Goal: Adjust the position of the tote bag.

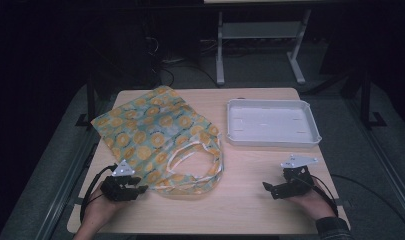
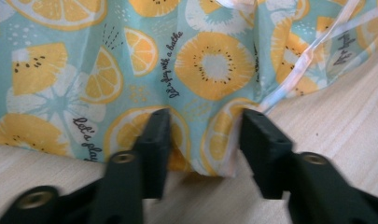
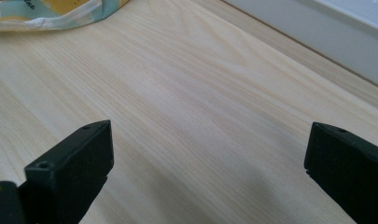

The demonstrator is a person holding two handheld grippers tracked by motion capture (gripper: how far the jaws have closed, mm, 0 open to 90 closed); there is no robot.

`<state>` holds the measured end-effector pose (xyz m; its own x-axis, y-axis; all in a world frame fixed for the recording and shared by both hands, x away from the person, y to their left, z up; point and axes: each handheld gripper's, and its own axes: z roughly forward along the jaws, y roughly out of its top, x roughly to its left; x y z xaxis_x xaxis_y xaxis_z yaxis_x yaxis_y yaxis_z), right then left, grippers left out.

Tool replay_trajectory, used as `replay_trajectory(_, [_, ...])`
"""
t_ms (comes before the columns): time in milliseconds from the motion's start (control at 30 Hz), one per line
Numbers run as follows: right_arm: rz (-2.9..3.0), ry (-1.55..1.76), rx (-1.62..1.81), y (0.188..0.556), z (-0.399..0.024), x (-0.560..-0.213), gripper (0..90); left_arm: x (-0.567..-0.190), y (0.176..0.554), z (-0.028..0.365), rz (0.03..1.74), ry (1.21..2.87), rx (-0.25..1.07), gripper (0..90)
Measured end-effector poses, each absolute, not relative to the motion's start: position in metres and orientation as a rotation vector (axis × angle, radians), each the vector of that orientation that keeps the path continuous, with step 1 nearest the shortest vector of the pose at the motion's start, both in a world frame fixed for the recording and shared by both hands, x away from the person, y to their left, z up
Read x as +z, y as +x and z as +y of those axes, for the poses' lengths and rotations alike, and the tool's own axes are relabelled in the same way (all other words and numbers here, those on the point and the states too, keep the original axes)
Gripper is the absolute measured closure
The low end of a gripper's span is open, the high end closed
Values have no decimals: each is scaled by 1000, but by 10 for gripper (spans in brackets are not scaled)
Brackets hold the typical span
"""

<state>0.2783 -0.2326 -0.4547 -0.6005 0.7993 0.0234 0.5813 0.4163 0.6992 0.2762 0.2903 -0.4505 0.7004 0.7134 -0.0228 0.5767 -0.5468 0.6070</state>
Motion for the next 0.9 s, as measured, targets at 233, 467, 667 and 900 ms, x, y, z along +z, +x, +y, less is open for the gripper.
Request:
replay_trajectory(233, [2368,1190,977,278,-231,-454,9,-446,276,288,951,2354,266,871])
replay_trajectory(467, [2369,1189,989,278,-229,-452,9,-443,272,293,947,2325,205,891])
replay_trajectory(667, [2414,1135,991,278,-219,-447,10,-440,266,304,934,2322,181,892])
replay_trajectory(900, [2483,1085,1029,280,-205,-439,51,-438,256,318,968,2295,171,892])
